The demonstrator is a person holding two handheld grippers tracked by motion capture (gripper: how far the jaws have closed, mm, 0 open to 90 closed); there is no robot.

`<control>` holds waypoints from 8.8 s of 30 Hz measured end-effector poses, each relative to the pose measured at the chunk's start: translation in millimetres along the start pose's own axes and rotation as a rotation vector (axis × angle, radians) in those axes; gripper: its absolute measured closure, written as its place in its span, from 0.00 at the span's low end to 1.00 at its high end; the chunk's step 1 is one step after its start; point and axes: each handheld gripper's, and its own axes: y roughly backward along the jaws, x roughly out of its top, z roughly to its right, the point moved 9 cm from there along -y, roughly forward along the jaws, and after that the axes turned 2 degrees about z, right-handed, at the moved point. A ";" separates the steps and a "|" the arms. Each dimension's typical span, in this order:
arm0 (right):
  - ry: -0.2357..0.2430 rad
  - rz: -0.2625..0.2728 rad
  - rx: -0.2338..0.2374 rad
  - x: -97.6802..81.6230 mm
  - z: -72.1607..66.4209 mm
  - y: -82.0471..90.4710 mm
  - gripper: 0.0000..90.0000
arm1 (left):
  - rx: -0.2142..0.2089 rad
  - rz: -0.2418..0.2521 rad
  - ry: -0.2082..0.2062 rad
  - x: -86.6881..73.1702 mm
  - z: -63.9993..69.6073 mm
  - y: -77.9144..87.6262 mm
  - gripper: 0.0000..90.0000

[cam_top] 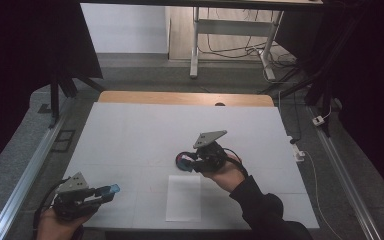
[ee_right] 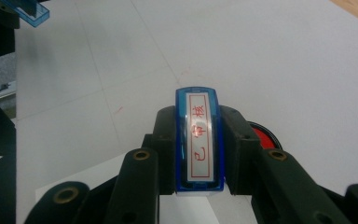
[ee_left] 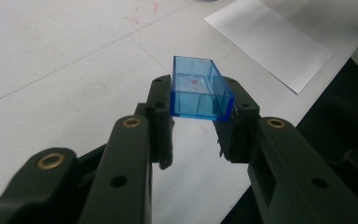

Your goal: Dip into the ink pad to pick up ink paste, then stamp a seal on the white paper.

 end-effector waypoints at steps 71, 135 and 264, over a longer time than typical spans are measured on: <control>0.074 -0.103 0.053 -44.8 -42.8 -12.3 0.78 | -0.007 0.003 -0.004 0.2 0.7 0.2 0.76; 0.144 -0.167 -0.001 -64.1 -51.3 -34.4 0.79 | -0.007 -0.003 -0.007 -0.1 1.1 -0.4 0.76; 0.042 0.062 0.043 -7.1 -38.7 29.4 0.78 | -0.011 -0.003 -0.007 0.1 1.6 -0.3 0.76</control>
